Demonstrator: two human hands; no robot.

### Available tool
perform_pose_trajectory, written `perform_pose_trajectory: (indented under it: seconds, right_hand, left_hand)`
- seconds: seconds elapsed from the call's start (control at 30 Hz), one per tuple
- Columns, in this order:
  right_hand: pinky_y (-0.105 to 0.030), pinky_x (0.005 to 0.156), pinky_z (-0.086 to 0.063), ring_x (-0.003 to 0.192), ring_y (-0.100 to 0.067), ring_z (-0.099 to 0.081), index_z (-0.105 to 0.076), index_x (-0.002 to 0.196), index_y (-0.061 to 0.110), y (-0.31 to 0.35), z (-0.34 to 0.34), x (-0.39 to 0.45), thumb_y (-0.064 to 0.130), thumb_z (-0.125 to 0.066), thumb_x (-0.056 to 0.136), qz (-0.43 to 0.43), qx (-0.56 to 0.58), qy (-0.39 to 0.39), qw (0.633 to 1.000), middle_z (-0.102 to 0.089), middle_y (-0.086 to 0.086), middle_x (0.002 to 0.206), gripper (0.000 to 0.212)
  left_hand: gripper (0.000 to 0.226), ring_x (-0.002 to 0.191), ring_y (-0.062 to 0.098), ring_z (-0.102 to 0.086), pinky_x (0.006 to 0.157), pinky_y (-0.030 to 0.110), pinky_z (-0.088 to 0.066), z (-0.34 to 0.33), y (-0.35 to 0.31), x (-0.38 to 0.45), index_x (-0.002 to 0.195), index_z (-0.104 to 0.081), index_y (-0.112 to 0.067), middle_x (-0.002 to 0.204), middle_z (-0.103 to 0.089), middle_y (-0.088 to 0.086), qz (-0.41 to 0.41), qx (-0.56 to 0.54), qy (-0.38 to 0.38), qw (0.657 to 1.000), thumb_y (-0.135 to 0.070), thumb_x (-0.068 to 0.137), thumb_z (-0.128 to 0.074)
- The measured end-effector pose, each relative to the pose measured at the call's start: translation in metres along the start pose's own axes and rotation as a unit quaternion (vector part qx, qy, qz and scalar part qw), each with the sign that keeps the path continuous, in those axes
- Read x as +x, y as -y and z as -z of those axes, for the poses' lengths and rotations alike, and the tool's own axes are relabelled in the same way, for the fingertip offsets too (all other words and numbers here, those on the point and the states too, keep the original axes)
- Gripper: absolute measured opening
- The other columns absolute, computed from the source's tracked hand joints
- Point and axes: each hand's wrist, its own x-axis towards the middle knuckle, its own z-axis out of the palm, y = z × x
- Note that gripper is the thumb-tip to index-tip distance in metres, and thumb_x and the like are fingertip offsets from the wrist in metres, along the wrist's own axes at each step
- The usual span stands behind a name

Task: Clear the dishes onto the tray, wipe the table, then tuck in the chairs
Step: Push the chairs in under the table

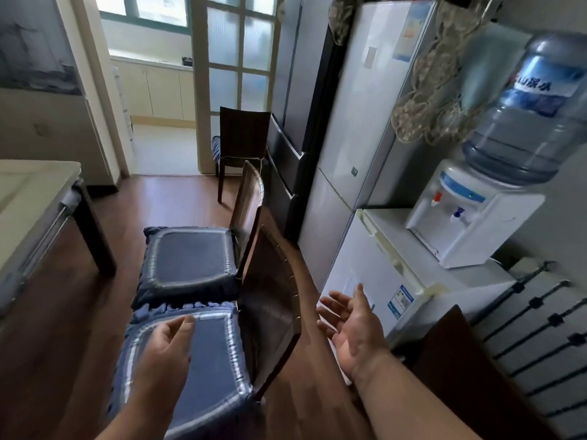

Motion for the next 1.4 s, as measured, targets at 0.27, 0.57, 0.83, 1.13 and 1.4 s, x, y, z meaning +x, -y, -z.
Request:
perform_pose_trajectory:
  seconds: [0.27, 0.57, 0.83, 1.13, 1.4]
  right_hand:
    - [-0.058, 0.116, -0.051, 0.121, -0.035, -0.073, -0.073, 0.13, 0.013, 0.033, -0.045, 0.096, 0.068, -0.04, 0.109, -0.017, -0.033, 0.009, 0.999, -0.082, -0.013, 0.121, 0.068]
    - [-0.061, 0.12, -0.046, 0.129, -0.042, -0.069, -0.07, 0.133, 0.007, 0.07, -0.106, 0.186, 0.065, -0.04, 0.111, -0.052, -0.023, 0.066, 0.996, -0.076, -0.022, 0.133, 0.069]
    - [-0.056, 0.108, -0.051, 0.112, -0.038, -0.07, -0.068, 0.13, 0.007, 0.061, -0.167, 0.296, 0.061, -0.044, 0.11, -0.13, -0.079, 0.278, 0.949, -0.074, -0.022, 0.129, 0.063]
    - [-0.038, 0.107, -0.055, 0.119, -0.016, -0.073, -0.079, 0.125, 0.013, 0.067, -0.174, 0.354, 0.014, -0.065, 0.077, 0.129, -0.485, 0.594, 0.629, -0.081, -0.002, 0.124, 0.049]
    - [-0.036, 0.135, -0.01, 0.16, -0.013, -0.039, -0.056, 0.158, 0.037, 0.058, -0.174, 0.402, 0.068, -0.07, 0.069, 0.466, -0.605, 0.646, 0.014, -0.055, 0.008, 0.164, 0.095]
  left_hand:
    - [0.03, 0.115, 0.021, -0.066, 0.106, 0.055, -0.053, -0.088, -0.025, 0.103, 0.129, -0.064, -0.016, 0.117, -0.07, -0.002, 0.009, 0.01, 0.031, 0.999, -0.037, 0.108, -0.062]
    - [0.037, 0.123, 0.026, -0.063, 0.113, 0.053, -0.051, -0.093, -0.044, 0.159, 0.139, -0.059, -0.007, 0.131, -0.067, 0.01, 0.044, -0.006, -0.056, 0.997, -0.025, 0.107, -0.064]
    - [0.035, 0.118, 0.024, -0.065, 0.112, 0.056, -0.051, -0.096, -0.035, 0.157, 0.12, -0.064, -0.023, 0.117, -0.07, 0.0, 0.082, -0.037, -0.225, 0.97, -0.043, 0.094, -0.072]
    - [0.076, 0.119, 0.025, -0.063, 0.108, 0.043, -0.05, -0.207, 0.006, 0.119, 0.141, -0.055, -0.015, 0.136, -0.065, 0.005, 0.18, -0.03, -0.252, 0.95, -0.054, 0.08, -0.08]
    - [0.09, 0.138, 0.025, -0.059, 0.107, 0.031, -0.049, -0.283, 0.026, 0.129, 0.155, -0.051, -0.015, 0.155, -0.059, 0.007, 0.272, 0.195, -0.067, 0.94, -0.059, 0.083, -0.082]
